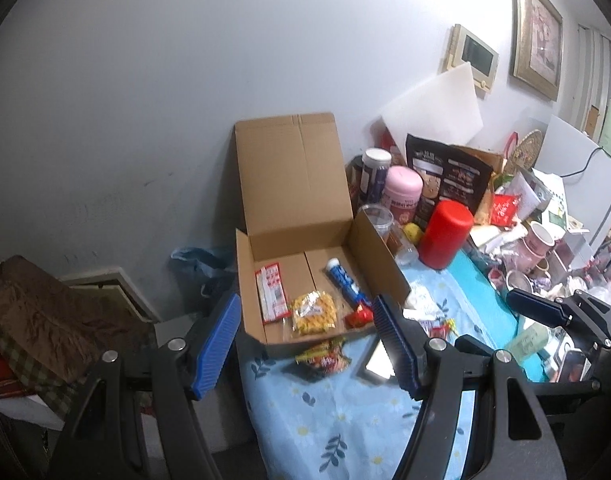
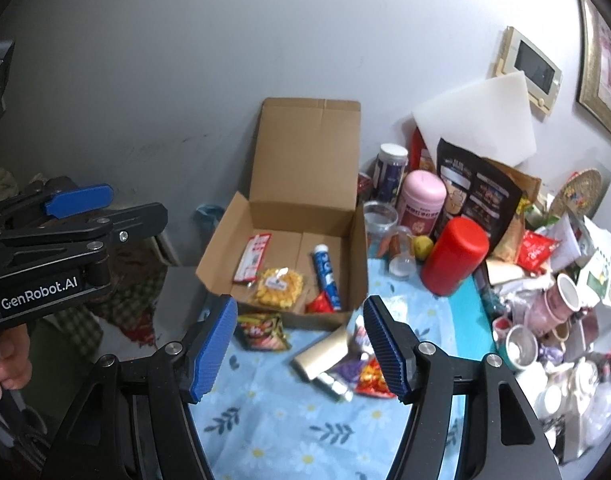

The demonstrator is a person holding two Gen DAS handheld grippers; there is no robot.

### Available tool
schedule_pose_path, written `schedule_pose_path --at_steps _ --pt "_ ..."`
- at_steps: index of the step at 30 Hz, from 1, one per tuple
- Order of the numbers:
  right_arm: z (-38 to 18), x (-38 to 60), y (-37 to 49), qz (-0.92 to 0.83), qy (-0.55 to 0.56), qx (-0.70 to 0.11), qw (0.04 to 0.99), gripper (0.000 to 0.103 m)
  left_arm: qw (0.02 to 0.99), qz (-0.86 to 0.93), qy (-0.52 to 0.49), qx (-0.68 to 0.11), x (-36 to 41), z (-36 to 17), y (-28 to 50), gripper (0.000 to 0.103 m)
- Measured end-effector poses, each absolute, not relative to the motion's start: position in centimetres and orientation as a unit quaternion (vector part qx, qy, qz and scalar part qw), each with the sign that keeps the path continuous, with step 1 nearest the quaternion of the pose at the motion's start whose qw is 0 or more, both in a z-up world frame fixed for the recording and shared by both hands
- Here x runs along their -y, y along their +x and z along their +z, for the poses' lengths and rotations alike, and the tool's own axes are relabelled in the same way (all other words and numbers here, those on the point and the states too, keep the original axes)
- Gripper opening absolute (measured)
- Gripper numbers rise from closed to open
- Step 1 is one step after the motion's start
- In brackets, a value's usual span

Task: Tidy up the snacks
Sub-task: 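Move both open grippers back toward the snacks on the cloth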

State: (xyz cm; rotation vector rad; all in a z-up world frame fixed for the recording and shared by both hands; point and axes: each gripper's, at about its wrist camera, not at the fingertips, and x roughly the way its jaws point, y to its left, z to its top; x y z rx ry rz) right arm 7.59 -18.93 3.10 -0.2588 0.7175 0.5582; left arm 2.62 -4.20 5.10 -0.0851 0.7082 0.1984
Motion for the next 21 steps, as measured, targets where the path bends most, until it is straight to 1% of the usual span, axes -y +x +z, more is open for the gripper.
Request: schedule_pose_path --at_steps 11,21 --pt "-0.4 20.5 6.1 0.259 -0.123 -0.381 0.879 0.066 0.917 0.078 -0.056 -0.386 5.2 0.8 0.8 0.068" --pt "-5.0 21.8 7.1 0.247 -0.111 -0.43 0.861 0.066 0.904 0.049 -0.068 -0.419 5.9 -3.3 1.8 0.068"
